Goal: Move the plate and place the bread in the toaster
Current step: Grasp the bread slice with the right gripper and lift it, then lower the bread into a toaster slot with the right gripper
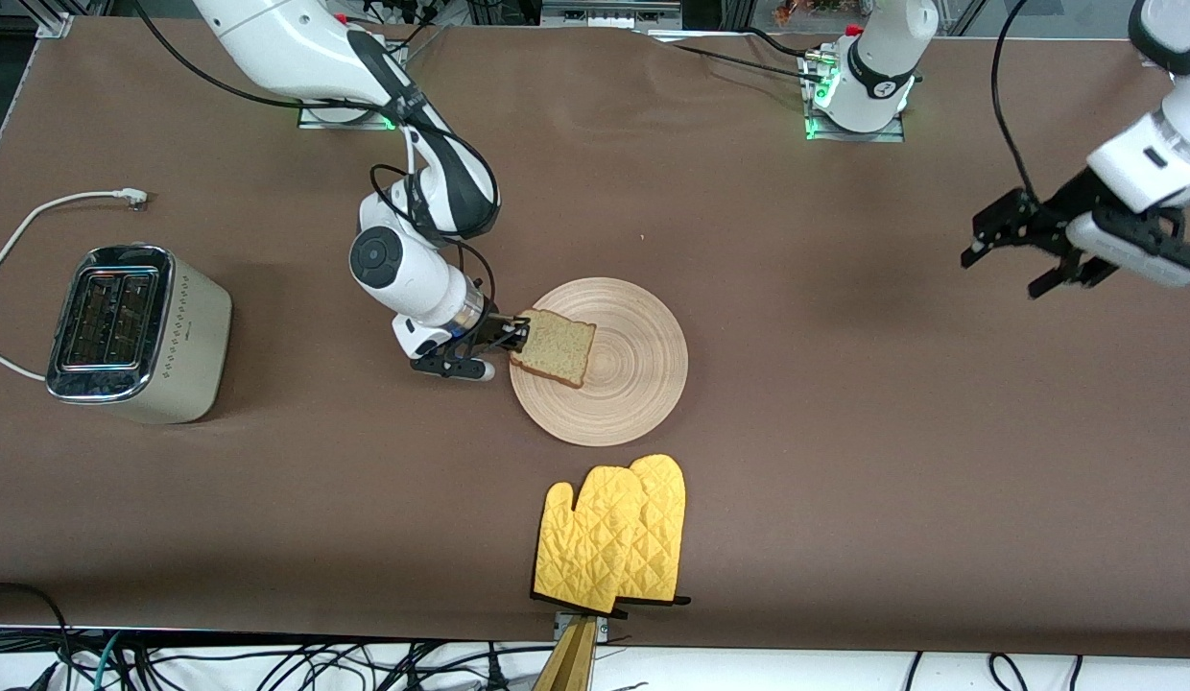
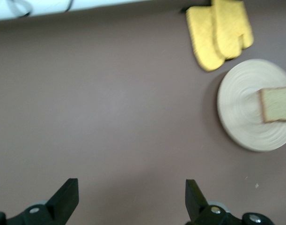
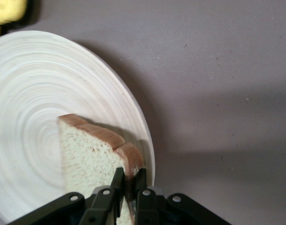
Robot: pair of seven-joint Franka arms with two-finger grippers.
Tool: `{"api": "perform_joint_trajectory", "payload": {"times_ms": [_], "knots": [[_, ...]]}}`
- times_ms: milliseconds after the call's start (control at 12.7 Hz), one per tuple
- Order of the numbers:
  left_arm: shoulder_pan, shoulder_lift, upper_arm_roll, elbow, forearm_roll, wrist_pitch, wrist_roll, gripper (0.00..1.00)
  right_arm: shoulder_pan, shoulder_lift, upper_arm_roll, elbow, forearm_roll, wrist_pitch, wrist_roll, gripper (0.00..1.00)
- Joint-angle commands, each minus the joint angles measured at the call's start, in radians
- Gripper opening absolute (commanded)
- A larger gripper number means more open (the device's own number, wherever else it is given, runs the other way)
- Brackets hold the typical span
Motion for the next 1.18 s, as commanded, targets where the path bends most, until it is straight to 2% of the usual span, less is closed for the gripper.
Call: {"api": "perform_joint_trajectory", "payload": {"times_ms": [0, 157, 315, 472, 551, 708, 866, 1102], "knots": [[-0.026, -0.053, 0.002, 0.031, 0.143, -0.146, -0.189, 1.0, -0.013, -0.075, -0.013, 0.041, 0.019, -0.168, -0.011, 0.0], [-0.028, -0.05, 0.004, 0.09, 0.218, -0.234, -0.31, 1.0, -0.013, -0.087, -0.019, 0.073, 0.008, -0.203, -0.018, 0.0], [-0.051, -0.041, 0.036, 0.13, 0.239, -0.265, -0.414, 1.0, -0.013, -0.121, -0.099, 0.151, -0.013, -0.393, -0.023, 0.0], [-0.078, -0.033, 0.106, 0.143, 0.234, -0.266, -0.423, 1.0, -0.013, -0.126, -0.181, 0.274, -0.077, -0.615, -0.055, 0.0], [-0.082, -0.031, 0.117, 0.144, 0.231, -0.266, -0.424, 1.0, -0.013, -0.126, -0.212, 0.327, -0.12, -0.703, -0.08, 0.0], [-0.083, -0.013, 0.108, 0.17, 0.231, -0.266, -0.426, 1.0, -0.013, -0.138, -0.283, 0.38, -0.224, -0.849, -0.165, 0.0], [-0.082, 0.027, 0.082, 0.215, 0.23, -0.266, -0.426, 1.0, -0.013, -0.166, -0.355, 0.383, -0.377, -0.949, -0.277, 0.0], [-0.08, 0.116, 0.073, 0.324, 0.225, -0.286, -0.427, 1.0, -0.012, -0.178, -0.471, 0.391, -0.582, -1.007, -0.435, 0.0]]}}
